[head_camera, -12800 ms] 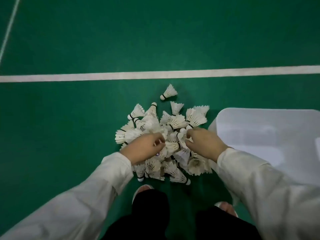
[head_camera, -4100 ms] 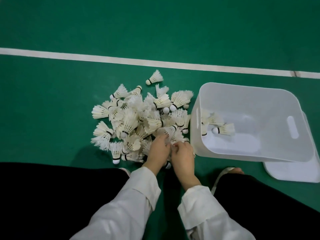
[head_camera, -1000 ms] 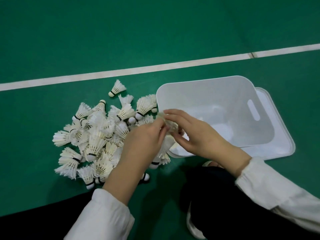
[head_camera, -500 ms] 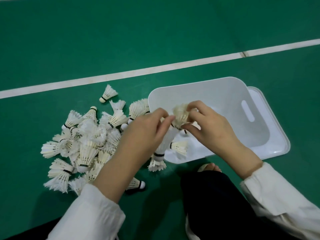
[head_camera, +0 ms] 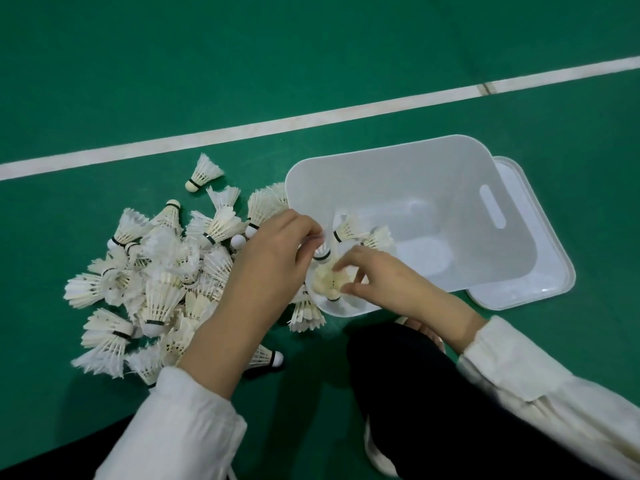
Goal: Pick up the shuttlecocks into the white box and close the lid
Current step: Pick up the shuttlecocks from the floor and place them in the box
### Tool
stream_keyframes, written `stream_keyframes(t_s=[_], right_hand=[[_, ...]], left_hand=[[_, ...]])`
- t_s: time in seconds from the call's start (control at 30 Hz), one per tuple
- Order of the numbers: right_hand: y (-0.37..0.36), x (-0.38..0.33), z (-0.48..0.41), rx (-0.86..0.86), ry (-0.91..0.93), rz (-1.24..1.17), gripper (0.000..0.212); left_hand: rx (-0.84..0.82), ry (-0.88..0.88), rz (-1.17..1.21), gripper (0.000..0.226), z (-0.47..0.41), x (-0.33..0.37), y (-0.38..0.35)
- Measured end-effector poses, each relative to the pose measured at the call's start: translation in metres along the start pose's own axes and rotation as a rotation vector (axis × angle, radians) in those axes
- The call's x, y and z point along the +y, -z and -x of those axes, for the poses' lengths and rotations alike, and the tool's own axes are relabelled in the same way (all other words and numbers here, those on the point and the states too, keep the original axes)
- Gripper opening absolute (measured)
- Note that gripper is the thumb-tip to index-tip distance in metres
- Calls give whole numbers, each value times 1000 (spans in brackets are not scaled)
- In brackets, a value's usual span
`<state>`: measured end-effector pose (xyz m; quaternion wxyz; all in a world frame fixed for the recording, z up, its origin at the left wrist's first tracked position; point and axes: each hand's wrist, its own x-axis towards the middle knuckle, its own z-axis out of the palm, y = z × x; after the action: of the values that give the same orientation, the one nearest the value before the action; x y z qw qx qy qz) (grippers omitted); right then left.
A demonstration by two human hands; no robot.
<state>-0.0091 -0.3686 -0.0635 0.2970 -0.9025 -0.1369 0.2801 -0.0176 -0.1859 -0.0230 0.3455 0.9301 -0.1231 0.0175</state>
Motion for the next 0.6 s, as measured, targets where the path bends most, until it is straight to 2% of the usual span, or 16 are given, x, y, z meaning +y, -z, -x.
stream_keyframes(t_s=[0.1,0.13,0.2,0.33,0.4,0.5,0.6], right_hand=[[17,-7,9,381,157,-121,31],[25,-10,11,446,229,-94,34],[33,-15,9,443,308,34,37],[27,-15,1,370,294,198,11],[25,-8,-1,388,263,232,8],[27,4,-8,428,137,291,12],[26,17,-22,296,-18,323,20]], left_hand=[[-21,9,-27,6,-3,-3,-1],[-31,3,-28,7,-4,-2,-1],[-57,-43,-12,11,-9,3,-3],[-186,-163,-88,17,-14,9,-7],[-239,-224,-141,19,-13,6,-3],[-194,-312,-235,24,-12,6,16],[-308,-299,-312,32,-15,1,40]])
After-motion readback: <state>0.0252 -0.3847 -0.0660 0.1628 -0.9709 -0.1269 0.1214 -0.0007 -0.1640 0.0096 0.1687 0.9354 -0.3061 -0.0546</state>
